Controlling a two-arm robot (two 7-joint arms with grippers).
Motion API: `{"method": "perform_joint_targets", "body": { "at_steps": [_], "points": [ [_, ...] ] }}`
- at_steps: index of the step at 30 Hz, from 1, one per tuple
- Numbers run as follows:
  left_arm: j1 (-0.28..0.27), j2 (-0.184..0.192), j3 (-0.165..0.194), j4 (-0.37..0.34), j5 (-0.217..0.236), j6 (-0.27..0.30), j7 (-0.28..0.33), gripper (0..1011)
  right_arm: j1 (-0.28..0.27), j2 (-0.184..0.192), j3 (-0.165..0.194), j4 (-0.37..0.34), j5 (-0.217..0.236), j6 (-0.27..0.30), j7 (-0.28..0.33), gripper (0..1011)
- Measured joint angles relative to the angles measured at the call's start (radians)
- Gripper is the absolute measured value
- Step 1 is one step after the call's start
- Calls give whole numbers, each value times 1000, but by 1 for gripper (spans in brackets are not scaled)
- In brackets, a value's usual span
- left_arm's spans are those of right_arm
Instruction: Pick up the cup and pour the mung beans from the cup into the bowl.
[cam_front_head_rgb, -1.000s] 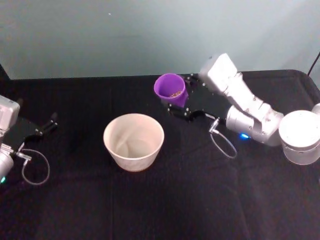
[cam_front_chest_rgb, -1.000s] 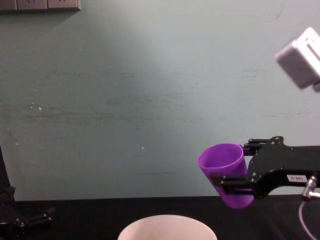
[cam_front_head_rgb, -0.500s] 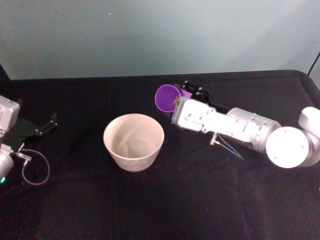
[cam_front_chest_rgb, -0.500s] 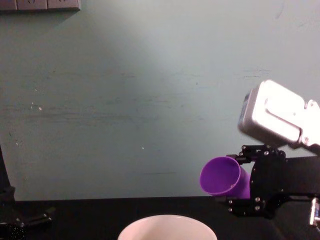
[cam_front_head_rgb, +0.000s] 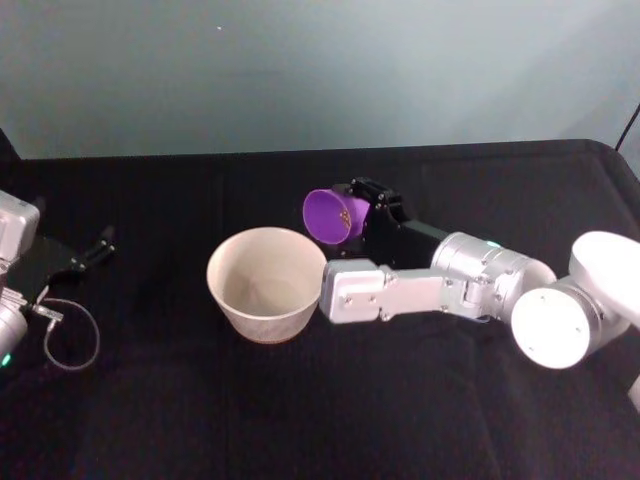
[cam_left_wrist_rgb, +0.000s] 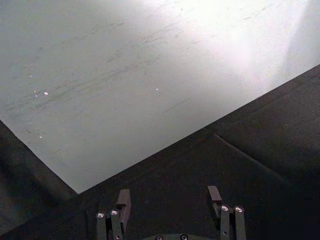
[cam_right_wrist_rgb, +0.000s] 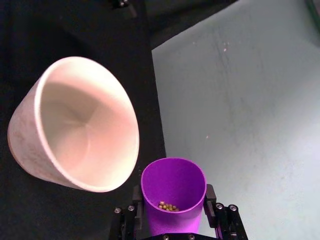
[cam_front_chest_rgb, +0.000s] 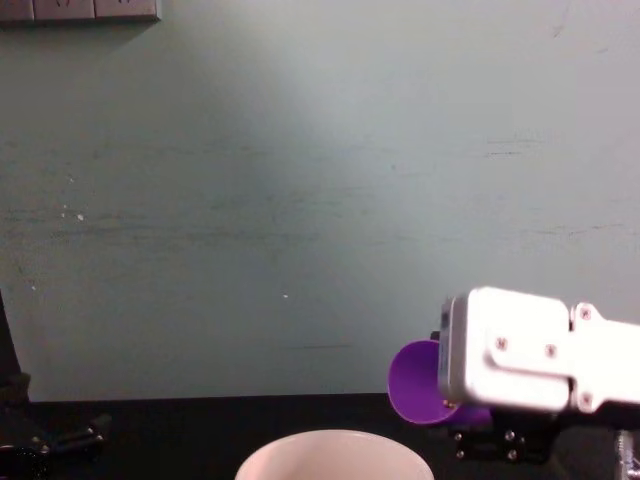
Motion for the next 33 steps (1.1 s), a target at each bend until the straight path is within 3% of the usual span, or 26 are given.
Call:
{"method": "perform_joint_targets", "body": {
  "at_steps": [4, 6, 9, 14, 22, 31, 33],
  "points": [
    [0, 0, 0, 0, 0, 0, 0, 1000, 1, 3, -16, -2, -66, -11, -26, 720],
    [0, 0, 0, 0, 0, 0, 0, 1000, 1, 3, -19, -3, -78, -13, -31, 720],
    [0, 0, 0, 0, 0, 0, 0, 1000, 0, 5, -32, -4, -151, -24, -66, 721],
    [0, 0, 0, 0, 0, 0, 0, 1000, -2, 4, -43, -3, -216, -31, -92, 720],
    [0, 0, 0, 0, 0, 0, 0, 1000, -1, -8, -52, 5, -270, -39, -98, 720],
    [0, 0, 0, 0, 0, 0, 0, 1000, 8, -22, -80, 11, -374, -40, -95, 720],
    [0, 0, 0, 0, 0, 0, 0, 1000, 11, -23, -91, 12, -415, -35, -96, 720]
  ]
}}
